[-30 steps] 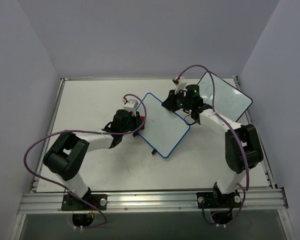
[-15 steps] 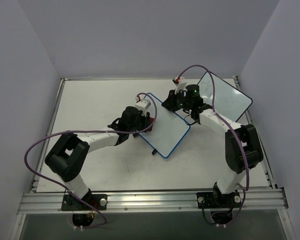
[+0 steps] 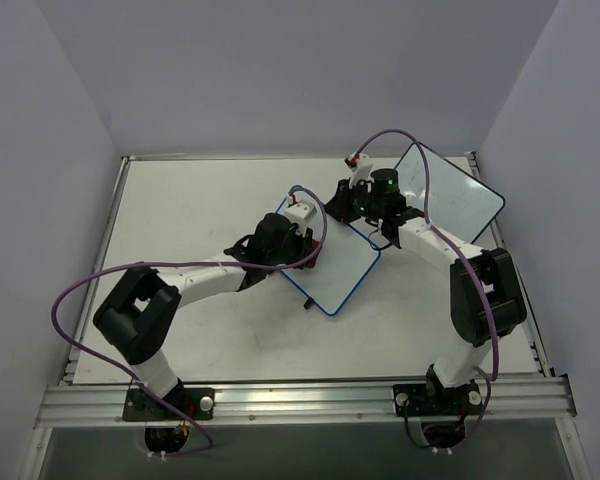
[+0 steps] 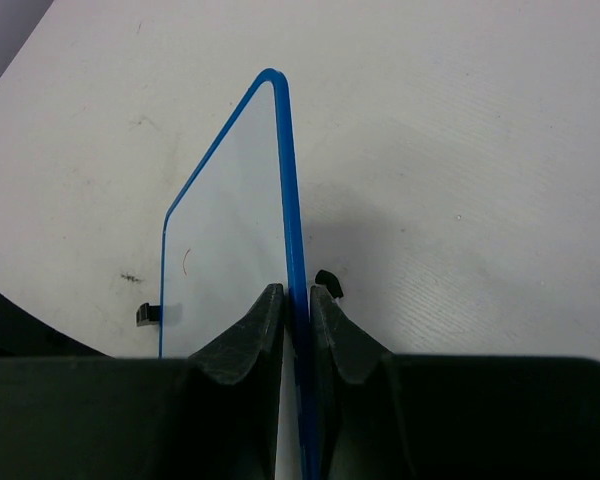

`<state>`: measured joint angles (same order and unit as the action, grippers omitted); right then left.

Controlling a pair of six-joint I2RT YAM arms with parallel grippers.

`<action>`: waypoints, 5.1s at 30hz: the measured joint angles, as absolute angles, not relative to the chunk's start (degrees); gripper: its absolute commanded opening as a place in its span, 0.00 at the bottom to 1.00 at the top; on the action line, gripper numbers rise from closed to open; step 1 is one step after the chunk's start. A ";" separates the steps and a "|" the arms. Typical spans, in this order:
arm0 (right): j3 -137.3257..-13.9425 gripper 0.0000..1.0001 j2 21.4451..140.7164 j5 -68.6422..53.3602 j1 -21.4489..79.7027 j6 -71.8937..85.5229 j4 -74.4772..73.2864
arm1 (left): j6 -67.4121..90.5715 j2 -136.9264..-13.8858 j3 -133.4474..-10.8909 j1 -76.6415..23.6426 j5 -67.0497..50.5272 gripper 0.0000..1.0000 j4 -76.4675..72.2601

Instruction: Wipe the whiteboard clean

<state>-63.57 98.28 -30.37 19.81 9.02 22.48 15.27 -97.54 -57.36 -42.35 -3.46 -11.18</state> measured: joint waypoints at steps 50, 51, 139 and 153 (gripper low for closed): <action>-63.90 0.00 98.28 -29.65 20.40 8.88 22.24 | 20.18 -98.61 -58.63 -35.88 -0.89 0.02 -11.79; -63.90 0.00 98.28 -29.67 20.40 8.88 22.26 | 20.53 -98.74 -58.59 -34.98 -0.38 0.02 -11.79; -63.94 0.00 98.30 -28.91 20.93 8.14 22.72 | 21.85 -97.62 -43.97 -55.18 13.89 0.02 -35.81; -63.94 0.00 98.30 -30.46 21.82 7.84 23.29 | 21.80 -101.16 -48.38 -65.17 15.20 0.02 -36.88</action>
